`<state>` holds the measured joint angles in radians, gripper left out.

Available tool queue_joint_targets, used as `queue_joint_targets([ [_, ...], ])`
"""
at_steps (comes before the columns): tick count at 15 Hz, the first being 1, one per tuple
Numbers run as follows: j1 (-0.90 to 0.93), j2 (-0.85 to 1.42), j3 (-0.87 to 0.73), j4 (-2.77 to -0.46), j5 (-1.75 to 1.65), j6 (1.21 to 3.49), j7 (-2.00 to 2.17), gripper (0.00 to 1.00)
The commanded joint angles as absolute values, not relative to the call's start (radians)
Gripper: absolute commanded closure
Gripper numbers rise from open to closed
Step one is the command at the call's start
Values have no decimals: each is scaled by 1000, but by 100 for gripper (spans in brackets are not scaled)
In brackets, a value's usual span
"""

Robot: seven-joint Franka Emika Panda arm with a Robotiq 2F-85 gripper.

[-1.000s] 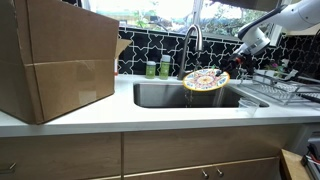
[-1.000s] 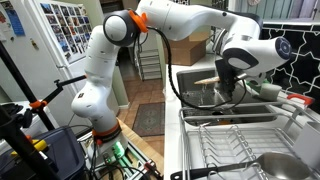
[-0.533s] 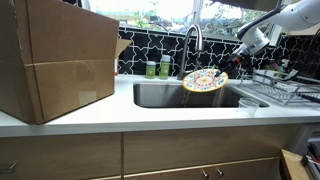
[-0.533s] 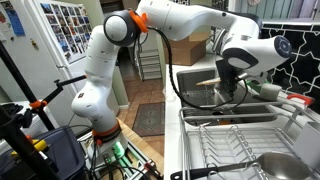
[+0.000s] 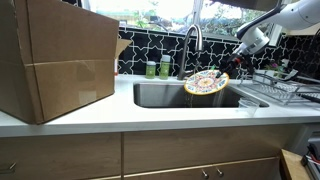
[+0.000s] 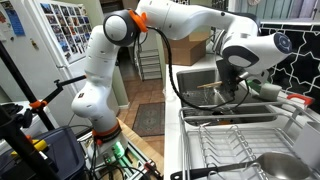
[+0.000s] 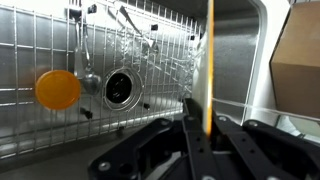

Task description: Rinse the plate with the water, then put it on the dish rack

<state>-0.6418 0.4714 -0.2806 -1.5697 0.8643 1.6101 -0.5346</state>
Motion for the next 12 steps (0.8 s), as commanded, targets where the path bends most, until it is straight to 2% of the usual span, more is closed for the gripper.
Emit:
queue_joint_targets([
  [1, -631, 449, -292, -1575, 818, 1694, -465, 97],
  [6, -614, 439, -306, -1583, 674, 1769, -394, 97],
  [12, -651, 429, -274, -1567, 682, 1708, -399, 97],
])
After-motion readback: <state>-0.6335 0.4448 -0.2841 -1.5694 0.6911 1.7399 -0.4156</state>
